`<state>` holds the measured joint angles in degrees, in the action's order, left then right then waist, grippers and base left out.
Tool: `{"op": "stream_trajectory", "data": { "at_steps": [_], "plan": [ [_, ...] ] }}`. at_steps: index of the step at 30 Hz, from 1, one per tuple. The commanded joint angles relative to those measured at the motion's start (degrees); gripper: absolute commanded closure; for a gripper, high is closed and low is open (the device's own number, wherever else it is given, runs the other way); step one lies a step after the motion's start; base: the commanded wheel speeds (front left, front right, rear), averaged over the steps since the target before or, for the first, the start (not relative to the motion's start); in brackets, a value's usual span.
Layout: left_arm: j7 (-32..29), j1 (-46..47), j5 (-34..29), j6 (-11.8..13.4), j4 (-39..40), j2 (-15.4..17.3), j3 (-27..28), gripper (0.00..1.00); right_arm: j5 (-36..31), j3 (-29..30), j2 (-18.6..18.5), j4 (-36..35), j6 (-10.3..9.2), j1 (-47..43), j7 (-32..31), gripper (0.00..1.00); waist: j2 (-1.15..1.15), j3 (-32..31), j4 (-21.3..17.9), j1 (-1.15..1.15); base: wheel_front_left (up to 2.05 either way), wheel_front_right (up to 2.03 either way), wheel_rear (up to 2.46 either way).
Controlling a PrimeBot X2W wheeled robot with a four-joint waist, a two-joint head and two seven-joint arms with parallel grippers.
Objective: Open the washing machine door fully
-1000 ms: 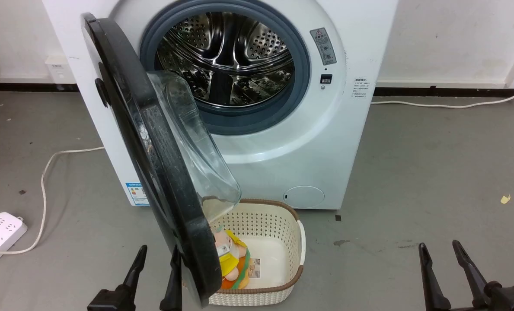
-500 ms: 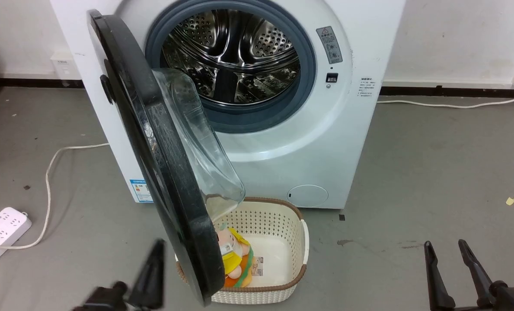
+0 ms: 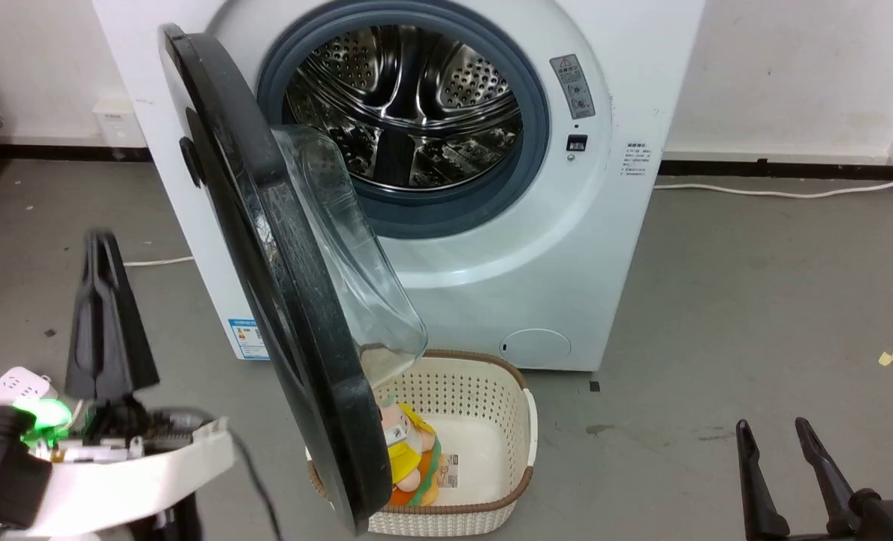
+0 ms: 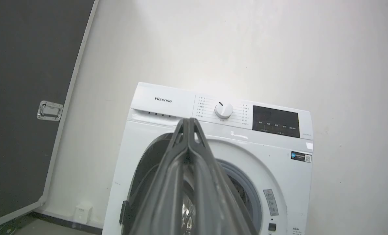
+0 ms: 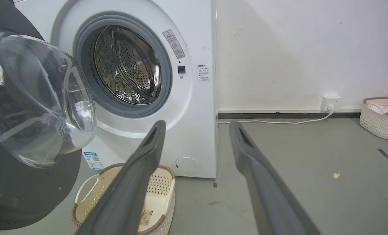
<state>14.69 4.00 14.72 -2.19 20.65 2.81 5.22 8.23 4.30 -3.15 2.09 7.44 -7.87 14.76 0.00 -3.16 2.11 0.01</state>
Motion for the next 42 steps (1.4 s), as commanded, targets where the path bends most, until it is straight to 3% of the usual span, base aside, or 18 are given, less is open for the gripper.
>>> {"op": "stream_trajectory", "data": {
  "at_steps": [1,8,14,19,24,29,42],
  "plan": [
    [0.30,0.82,-0.36,-0.18,0.88,0.07,-0.43,1.00,0.36,-0.03,0.26,0.17,0.05,0.11,0.24,0.00,0.00,-0.10,-0.07,-0.01,0.00,0.00,0.00],
    [0.30,0.37,-3.72,-1.38,2.63,0.07,-9.70,1.00,0.83,-0.49,0.27,0.65,0.05,0.38,0.24,0.00,0.00,-0.54,-0.83,-0.01,0.00,0.00,0.00],
    [-1.62,-3.90,-1.71,-2.19,-4.99,0.07,-22.26,1.00,1.32,-0.24,0.27,0.97,0.05,0.41,0.24,0.00,0.00,-0.36,-1.05,-0.01,0.00,0.00,0.00],
    [-3.83,-5.08,0.68,-1.57,-13.23,0.07,-29.11,1.00,1.81,-0.38,0.27,1.20,0.05,0.67,0.24,0.00,0.00,0.06,-0.89,-0.01,0.00,0.00,0.00],
    [-6.41,-3.91,1.56,2.02,-21.75,0.07,-30.84,1.00,2.22,-0.65,0.27,1.50,0.05,0.94,0.24,0.00,0.00,0.47,-0.89,-0.01,0.00,0.00,0.00],
    [-4.28,-1.97,2.93,4.02,-28.31,0.08,-29.29,1.00,2.76,-0.92,0.27,1.76,0.05,1.11,0.24,0.00,0.00,0.90,-0.54,-0.01,0.00,0.00,0.00],
    [-1.45,-1.90,4.18,4.87,-31.79,1.91,-25.96,1.00,3.29,-1.03,0.27,2.25,0.05,0.52,0.24,0.00,0.00,0.27,6.50,-0.01,0.00,0.00,0.00]
  ]
}}
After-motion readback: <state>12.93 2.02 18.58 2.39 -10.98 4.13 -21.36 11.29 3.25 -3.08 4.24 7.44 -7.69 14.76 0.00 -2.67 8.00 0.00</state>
